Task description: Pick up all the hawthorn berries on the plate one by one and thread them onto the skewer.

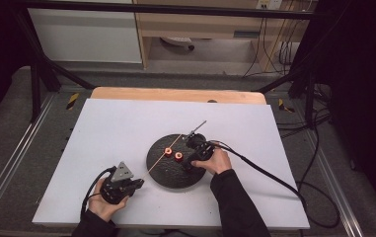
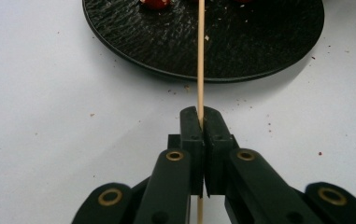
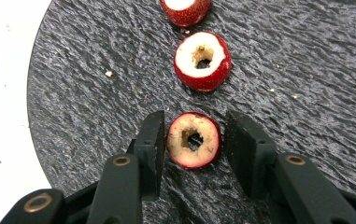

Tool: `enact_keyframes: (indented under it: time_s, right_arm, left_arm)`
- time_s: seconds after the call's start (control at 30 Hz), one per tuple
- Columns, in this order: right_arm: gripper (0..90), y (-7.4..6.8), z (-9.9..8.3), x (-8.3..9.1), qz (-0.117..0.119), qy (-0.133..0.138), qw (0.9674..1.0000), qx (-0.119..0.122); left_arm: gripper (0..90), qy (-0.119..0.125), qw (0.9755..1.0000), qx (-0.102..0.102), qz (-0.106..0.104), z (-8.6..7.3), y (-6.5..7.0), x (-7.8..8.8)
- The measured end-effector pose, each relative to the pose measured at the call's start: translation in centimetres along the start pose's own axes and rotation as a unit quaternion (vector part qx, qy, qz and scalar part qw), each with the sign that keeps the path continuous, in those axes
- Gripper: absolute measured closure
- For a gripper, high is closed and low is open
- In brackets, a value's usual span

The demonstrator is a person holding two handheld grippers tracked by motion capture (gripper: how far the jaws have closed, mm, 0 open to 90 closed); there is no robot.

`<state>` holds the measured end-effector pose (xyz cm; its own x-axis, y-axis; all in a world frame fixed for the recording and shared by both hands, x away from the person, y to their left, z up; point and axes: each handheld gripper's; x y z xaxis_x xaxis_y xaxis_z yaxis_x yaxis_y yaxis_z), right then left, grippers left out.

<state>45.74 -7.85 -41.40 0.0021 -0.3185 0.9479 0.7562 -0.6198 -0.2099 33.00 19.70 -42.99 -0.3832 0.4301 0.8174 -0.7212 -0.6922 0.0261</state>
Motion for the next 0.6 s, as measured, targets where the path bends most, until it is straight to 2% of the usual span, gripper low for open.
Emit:
enact_keyframes:
  time_s: [0.33,0.43,0.6]
  right_arm:
    - [61.7,-0.1,0.0,0.1,-0.002,0.003,1.0,-0.004]
    - [61.8,-0.1,-0.1,0.6,0.001,0.011,0.9999,-0.007]
    - [61.9,-0.3,-0.6,2.1,0.005,0.041,0.999,-0.017]
  left_arm:
    - [88.4,-0.003,1.0,0.006,0.004,0.0,-0.1,0.0]
    - [88.4,-0.001,1.0,0.008,0.005,-0.1,-0.2,0.1]
    - [88.4,0.002,0.9999,0.009,0.006,0.0,-0.1,0.2]
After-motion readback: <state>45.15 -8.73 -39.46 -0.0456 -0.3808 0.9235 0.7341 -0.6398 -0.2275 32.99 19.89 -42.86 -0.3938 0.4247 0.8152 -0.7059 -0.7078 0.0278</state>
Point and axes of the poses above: each handheld gripper's, and its own axes: x roughly backward along the jaws, z roughly out of its top, y roughly to its right, and after that the axes turned 11 degrees about -y, right-handed
